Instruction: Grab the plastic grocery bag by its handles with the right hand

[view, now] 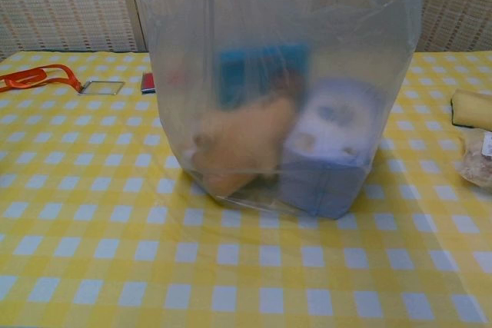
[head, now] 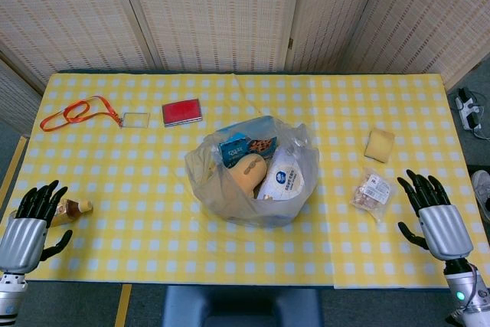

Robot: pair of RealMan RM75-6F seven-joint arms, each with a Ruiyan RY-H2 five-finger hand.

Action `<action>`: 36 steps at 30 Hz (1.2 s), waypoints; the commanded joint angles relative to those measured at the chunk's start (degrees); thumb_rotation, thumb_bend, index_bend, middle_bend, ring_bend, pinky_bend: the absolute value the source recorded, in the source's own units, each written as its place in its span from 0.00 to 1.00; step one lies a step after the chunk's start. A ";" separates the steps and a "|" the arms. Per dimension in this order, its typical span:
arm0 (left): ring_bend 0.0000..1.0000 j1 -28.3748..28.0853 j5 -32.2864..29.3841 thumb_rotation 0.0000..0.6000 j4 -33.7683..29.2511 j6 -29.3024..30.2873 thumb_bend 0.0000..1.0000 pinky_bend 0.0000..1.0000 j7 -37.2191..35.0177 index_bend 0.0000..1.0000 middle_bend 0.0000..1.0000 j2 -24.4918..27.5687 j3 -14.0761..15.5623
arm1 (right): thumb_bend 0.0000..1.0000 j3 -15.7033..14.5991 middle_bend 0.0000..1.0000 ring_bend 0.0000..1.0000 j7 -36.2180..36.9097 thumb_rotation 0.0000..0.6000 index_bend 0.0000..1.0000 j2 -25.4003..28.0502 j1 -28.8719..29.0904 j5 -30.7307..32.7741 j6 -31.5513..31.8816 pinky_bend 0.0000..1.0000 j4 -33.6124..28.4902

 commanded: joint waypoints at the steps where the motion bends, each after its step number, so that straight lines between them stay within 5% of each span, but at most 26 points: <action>1: 0.00 -0.13 -0.26 1.00 -0.22 -0.35 0.37 0.00 0.26 0.00 0.00 0.05 -0.01 | 0.33 0.52 0.00 0.00 -1.31 1.00 0.00 -0.24 -0.41 1.09 0.54 0.00 -0.22; 6: 0.00 -0.47 -0.18 1.00 -0.46 -0.80 0.37 0.00 0.56 0.00 0.00 -0.14 0.02 | 0.33 -0.35 0.00 0.00 3.44 1.00 0.00 1.08 -0.12 -0.43 -0.07 0.00 -0.71; 12: 0.00 -0.59 -0.54 1.00 -0.82 -0.79 0.37 0.00 -0.10 0.00 0.00 0.33 -0.29 | 0.33 -1.79 0.00 0.00 22.99 1.00 0.00 3.33 4.33 -7.81 -1.71 0.00 2.53; 23: 0.00 -0.78 -2.46 1.00 -0.73 -1.56 0.37 0.00 -0.09 0.00 0.00 0.52 -0.95 | 0.31 1.54 0.00 0.00 47.28 1.00 0.00 8.48 15.85 -11.15 -6.52 0.00 1.00; 27: 0.00 -0.70 -3.26 1.00 -0.40 -1.37 0.37 0.00 0.12 0.00 0.00 0.30 -1.42 | 0.31 2.73 0.00 0.00 52.59 1.00 0.00 7.77 18.74 -11.27 -6.80 0.00 1.28; 36: 0.00 -1.11 -5.00 1.00 0.37 -2.82 0.37 0.00 -0.62 0.01 0.00 0.43 -1.92 | 0.31 3.17 0.01 0.00 78.62 1.00 0.00 4.33 25.98 -13.22 -6.23 0.00 6.08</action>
